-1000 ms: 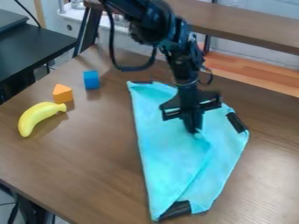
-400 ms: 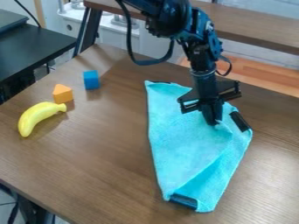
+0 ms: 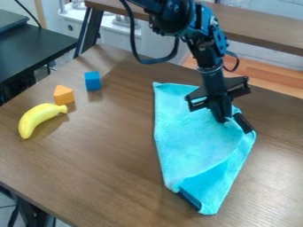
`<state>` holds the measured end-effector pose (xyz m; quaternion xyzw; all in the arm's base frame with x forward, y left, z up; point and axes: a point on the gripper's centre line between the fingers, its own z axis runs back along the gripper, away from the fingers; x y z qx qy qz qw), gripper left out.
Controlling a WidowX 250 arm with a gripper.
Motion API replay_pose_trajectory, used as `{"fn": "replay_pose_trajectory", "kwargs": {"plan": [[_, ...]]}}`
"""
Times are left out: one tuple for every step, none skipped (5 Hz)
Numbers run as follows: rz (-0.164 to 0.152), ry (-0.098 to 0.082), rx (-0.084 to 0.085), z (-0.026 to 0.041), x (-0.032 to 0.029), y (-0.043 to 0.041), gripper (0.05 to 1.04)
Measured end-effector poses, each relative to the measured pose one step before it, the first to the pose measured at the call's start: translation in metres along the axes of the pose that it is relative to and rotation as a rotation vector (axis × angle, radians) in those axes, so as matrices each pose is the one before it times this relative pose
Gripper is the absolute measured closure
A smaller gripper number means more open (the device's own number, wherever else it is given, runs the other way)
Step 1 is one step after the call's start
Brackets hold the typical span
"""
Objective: Fold the cloth from the top to bottom
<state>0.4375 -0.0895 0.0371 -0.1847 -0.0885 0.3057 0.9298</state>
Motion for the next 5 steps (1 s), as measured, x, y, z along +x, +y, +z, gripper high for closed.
{"fn": "replay_pose_trajectory", "kwargs": {"plan": [[-0.0456, 0.0251, -0.0553, 0.00029, -0.00418, -0.00867, 0.985], [-0.0400, -0.0061, -0.0085, -0.00711, 0.00115, 0.00075, 0.819], [-0.0160, 0.0060, 0.0190, -0.00445, -0.00415, 0.00778, 0.529], [-0.0574, -0.0013, -0.0630, 0.00840, -0.01167, -0.00293, 0.241], [-0.0400, -0.0611, -0.0041, 0.03741, -0.00300, 0.00152, 0.077]]}}
